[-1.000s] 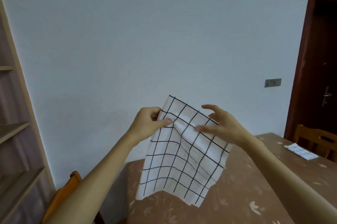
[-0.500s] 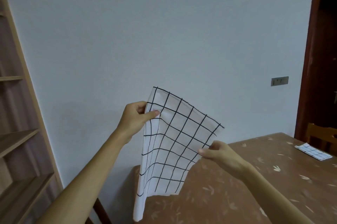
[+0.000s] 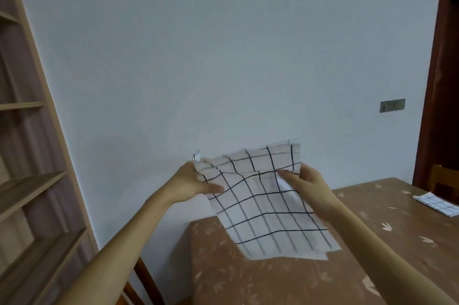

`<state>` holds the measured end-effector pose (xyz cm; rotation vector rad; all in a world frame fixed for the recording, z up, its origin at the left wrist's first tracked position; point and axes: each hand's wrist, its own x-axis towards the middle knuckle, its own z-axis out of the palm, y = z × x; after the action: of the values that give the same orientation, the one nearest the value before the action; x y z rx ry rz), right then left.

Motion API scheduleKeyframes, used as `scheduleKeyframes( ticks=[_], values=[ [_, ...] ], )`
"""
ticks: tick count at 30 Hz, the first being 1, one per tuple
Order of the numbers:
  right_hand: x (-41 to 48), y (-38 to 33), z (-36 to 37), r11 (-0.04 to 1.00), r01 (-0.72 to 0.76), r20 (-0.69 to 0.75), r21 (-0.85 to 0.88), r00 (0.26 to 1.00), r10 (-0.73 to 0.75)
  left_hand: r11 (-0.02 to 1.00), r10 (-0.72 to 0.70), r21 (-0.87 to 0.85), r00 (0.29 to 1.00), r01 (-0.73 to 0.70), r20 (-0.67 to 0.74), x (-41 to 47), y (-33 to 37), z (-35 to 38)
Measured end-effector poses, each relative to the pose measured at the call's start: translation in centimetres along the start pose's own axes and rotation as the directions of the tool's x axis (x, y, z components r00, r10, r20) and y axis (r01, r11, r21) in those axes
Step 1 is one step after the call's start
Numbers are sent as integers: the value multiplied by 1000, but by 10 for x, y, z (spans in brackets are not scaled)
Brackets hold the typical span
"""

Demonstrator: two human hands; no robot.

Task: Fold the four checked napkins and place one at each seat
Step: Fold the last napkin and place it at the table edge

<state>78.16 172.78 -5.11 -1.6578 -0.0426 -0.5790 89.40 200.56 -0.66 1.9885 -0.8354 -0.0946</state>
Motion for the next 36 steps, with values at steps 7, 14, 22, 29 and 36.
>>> scheduleKeyframes(
  ticks=[7, 14, 22, 29, 36],
  values=[
    [8, -8, -21, 998, 34, 5, -47, 999, -34, 986, 168, 40, 950, -163, -262, 10, -3, 5],
    [15, -17, -31, 994, 112, -36, 14, 993, -112, 977, 186, 119, 979, -176, -82, 4, -1, 13],
    [17, -14, -40, 986, 27, 116, -166, 993, -8, 981, 130, -109, 958, -162, -256, 11, 5, 2],
    [23, -18, -36, 967, 163, 16, -193, 986, -163, 977, 167, -89, 958, -193, -234, 4, 2, -18],
    [23, -31, -31, 969, 229, 92, -95, 971, -220, 943, 168, -237, 949, -233, -266, -2, 5, -30]
  ],
)
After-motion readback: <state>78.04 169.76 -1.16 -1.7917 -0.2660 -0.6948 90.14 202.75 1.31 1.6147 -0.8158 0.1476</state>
